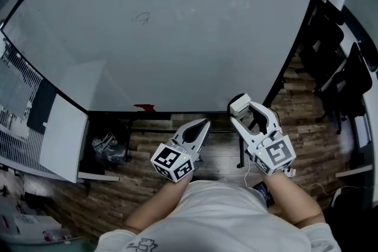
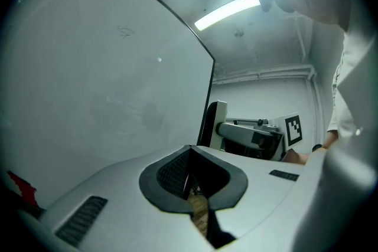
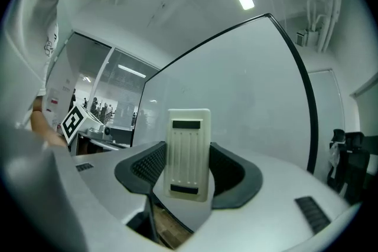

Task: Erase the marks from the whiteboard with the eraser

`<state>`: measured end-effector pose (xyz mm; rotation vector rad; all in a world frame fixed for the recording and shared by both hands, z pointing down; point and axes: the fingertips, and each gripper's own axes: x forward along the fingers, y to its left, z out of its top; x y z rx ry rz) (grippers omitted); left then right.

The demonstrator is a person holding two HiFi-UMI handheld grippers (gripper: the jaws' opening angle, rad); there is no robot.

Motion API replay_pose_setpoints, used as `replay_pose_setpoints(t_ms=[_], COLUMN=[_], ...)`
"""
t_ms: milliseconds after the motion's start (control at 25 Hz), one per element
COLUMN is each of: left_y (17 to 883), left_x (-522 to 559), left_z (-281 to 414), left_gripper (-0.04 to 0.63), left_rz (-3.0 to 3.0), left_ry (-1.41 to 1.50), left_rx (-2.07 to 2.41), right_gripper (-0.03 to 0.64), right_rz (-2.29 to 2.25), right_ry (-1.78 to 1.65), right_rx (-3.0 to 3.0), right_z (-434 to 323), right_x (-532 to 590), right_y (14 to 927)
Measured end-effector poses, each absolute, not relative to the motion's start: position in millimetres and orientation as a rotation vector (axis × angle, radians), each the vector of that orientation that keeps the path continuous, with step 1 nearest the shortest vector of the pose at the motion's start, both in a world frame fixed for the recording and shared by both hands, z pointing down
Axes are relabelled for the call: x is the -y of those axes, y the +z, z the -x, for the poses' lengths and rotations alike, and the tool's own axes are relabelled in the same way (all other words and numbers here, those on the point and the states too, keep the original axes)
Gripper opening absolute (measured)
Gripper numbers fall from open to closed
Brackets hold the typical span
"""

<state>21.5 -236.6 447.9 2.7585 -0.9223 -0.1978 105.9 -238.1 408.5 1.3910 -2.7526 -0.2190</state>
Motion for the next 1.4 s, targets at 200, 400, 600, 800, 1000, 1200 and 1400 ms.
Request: replay_pose_setpoints(t_ms=[200,400,600,800,1000,1200,1400], left_y=[453,452,445,442,435,425,418], left_x=[248,258,268,273,281,280,284], left_z=[-23,-20,-23,-23,-27,-36,-39], left_gripper=[0.008,0.008,0.008,0.008,0.008,0.008,0.008], left_rz=[-2.761,-2.764,-2.772,-2.772,-2.774,-2.784,-2.793], left_ry=[-0.156,-0.131,-0.132,-0.136,-0.130,-0.126,-0.139], left_rx=[0.989,1.008,0.991,0.993,0.986,0.946,0.954], right_gripper=[0.233,0.233,0.233,0.233,0.233,0.233,0.233], right_rz=[-1.308,-1.247,-1.177,-1.126,-1.076,-1.034,-0.999], right_ry=[-0.444,-0.637,-0.806,-1.000,-1.106,-1.169,-1.226], right_rx=[2.684,2.594,2.462,2.283,2.117,2.030,1.953], right_z=[-127,-133,-143,-148,-143,-126,-116], right_x=[262,282,308,330,352,369,380], right_y=[374,340,303,258,225,213,212])
